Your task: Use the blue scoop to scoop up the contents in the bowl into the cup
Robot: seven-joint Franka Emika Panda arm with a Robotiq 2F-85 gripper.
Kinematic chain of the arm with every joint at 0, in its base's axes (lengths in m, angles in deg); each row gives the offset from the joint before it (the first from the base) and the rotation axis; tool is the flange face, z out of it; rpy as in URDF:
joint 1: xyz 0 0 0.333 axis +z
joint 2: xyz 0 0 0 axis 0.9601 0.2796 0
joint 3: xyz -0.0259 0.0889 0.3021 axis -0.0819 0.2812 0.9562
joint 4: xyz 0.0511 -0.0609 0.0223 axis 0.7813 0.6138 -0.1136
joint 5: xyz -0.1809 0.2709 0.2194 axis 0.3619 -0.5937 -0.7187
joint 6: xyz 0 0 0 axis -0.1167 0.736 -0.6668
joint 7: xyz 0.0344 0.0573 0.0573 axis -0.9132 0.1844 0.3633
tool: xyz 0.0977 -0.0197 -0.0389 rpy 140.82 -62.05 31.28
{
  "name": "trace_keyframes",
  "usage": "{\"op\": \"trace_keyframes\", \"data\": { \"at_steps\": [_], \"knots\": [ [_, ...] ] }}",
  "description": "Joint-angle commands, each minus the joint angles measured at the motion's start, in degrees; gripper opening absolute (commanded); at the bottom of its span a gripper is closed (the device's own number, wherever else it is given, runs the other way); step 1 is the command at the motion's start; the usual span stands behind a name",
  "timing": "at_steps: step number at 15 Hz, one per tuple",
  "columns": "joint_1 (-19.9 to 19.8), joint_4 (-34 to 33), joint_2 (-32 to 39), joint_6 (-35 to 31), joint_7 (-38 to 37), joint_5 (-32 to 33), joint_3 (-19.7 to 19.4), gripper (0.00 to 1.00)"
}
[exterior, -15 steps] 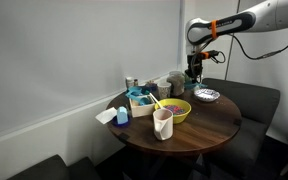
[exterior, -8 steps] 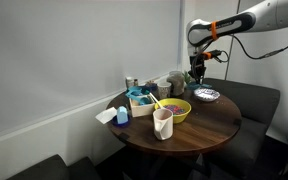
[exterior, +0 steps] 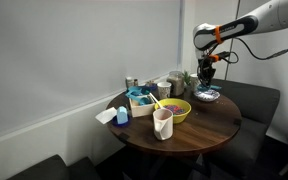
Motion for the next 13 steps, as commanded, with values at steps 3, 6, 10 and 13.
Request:
{"op": "trace_keyframes", "data": {
  "at_steps": [3, 6, 10, 13],
  "knots": [
    [0.7, 6.1, -2.0, -4.0, 0.2, -1.2, -2.1, 0.32],
    [0.5, 6.5, -3.6, -5.2, 1.2, -0.9, -2.6, 0.51],
    [3.9, 5.9, -10.2, -8.9, 3.2, 0.3, -0.6, 0.78],
    [4.7, 3.6, -8.9, -7.3, 2.6, 0.0, -1.1, 0.75]
  ]
}}
